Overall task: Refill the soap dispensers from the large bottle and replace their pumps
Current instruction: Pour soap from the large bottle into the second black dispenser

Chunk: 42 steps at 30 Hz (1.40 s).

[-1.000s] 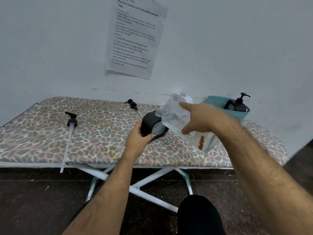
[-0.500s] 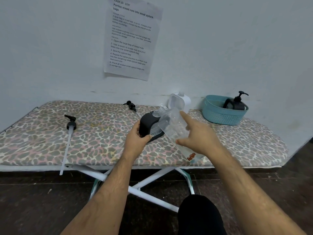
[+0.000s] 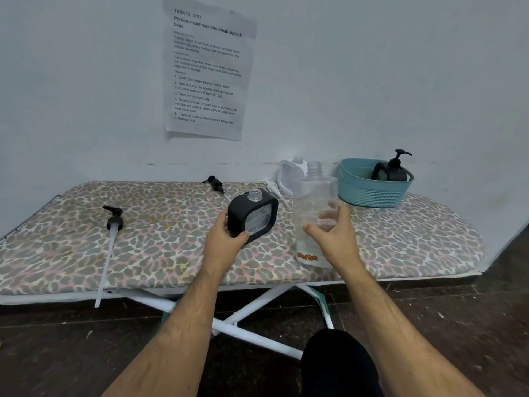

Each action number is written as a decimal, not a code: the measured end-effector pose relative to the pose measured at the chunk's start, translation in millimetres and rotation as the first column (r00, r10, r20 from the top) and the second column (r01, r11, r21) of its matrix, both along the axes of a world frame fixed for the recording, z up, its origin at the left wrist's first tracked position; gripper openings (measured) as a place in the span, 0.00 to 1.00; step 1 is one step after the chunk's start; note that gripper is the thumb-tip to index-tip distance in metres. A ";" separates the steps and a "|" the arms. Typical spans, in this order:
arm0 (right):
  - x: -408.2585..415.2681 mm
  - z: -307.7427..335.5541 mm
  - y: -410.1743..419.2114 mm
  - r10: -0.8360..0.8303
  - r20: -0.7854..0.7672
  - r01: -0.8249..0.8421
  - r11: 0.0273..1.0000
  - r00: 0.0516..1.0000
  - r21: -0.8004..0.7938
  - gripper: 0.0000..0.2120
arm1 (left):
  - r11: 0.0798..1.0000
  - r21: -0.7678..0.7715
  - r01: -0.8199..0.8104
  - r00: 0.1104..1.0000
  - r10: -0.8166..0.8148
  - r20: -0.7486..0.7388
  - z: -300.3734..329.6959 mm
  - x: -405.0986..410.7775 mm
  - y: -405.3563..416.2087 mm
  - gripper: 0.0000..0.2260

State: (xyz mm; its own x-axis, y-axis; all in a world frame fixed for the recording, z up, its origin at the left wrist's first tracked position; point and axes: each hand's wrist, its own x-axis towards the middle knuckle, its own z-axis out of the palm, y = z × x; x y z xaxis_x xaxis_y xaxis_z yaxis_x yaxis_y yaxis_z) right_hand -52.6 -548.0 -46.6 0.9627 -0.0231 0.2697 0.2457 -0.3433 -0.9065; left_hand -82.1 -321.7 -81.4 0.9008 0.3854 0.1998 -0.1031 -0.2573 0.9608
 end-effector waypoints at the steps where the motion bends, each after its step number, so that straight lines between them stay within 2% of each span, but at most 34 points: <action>1: 3.3 -3.7 -2.0 -0.008 0.001 0.008 0.999 1.000 0.036 0.33 | 1.000 0.003 -0.004 1.000 0.004 -0.001 -0.8 0.5 0.4 0.29; 7: 23.8 -16.5 -16.5 -0.066 0.012 0.063 0.979 0.998 0.192 0.31 | 1.000 0.015 -0.016 1.000 0.016 -0.003 -5.6 5.1 1.0 0.28; 15: 52.2 -19.3 -27.5 -0.266 0.069 0.249 0.949 0.961 0.191 0.31 | 1.000 0.005 -0.020 1.000 0.020 -0.005 -7.1 6.2 0.5 0.28; 19: 64.8 -20.8 -33.1 -0.316 0.057 0.302 0.937 0.947 0.174 0.31 | 1.000 -0.006 -0.016 1.000 0.016 -0.001 -7.7 7.0 0.5 0.27; 26: 70.1 -29.2 -37.9 -0.307 0.012 0.302 0.943 0.952 0.143 0.40 | 1.000 0.013 -0.015 1.000 0.015 0.005 -8.2 8.6 1.8 0.26; 38: 60.3 -38.9 -45.1 -0.230 -0.010 0.230 0.969 0.973 0.094 0.49 | 1.000 0.016 -0.014 1.000 0.014 0.001 -8.7 7.5 1.9 0.25; 42: 56.2 -39.4 -43.4 -0.273 0.007 0.273 0.961 0.962 0.055 0.57 | 1.000 0.021 -0.013 1.000 0.013 0.004 -7.7 7.8 1.6 0.25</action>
